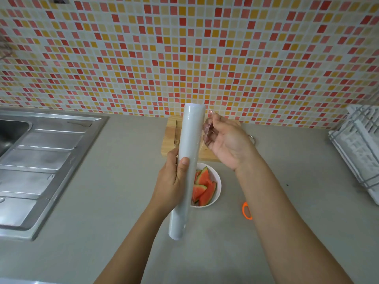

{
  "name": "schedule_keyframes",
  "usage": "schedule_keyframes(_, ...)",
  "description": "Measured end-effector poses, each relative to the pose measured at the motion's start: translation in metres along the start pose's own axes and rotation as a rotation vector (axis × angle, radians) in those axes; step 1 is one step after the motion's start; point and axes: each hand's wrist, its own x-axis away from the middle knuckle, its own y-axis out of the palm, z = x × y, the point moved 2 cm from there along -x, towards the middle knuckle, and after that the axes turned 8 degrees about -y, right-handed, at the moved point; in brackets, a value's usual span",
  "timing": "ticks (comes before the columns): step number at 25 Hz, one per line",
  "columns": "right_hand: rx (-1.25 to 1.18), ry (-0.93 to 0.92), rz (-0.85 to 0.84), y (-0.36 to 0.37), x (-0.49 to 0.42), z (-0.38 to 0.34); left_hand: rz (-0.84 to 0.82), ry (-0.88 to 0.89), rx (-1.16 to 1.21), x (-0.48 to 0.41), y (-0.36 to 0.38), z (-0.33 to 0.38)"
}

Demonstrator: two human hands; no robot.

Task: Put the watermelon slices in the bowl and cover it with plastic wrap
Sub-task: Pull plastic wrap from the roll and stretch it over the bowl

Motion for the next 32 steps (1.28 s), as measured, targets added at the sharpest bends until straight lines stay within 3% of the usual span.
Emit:
schedule_keyframes(9,0.181,-0.204,-0.017,-0.002,0.0,-0.005,0.051,-0.009,-0.038,-0.002,-0.01,0.006)
schedule_keyframes(14,0.08,-0.581,-0.019,-0.009,0.001,-0.004,0.102,-0.047,0.012,-0.006,-0.013,0.014)
schedule_keyframes(16,-0.021,-0.667,0.072,-0.021,0.003,0.003,0.12,-0.043,0.011,-0.009,-0.017,0.018)
schedule_keyframes(19,0.126,-0.424,0.215,-0.034,0.01,0.045,0.125,-0.047,0.007,-0.012,-0.024,0.018)
schedule_keyframes(21,0.246,-0.18,0.148,-0.032,0.015,0.08,0.121,-0.067,0.004,-0.014,-0.025,0.016)
schedule_keyframes(23,0.22,-0.067,0.05,-0.026,0.017,0.101,0.117,-0.082,-0.013,-0.014,-0.026,0.013)
schedule_keyframes(27,0.142,-0.179,0.002,-0.02,0.012,0.1,0.111,-0.094,-0.078,-0.014,-0.03,0.01)
schedule_keyframes(32,0.295,-0.262,0.178,-0.022,0.014,0.108,0.142,-0.185,-0.152,-0.019,-0.021,0.006)
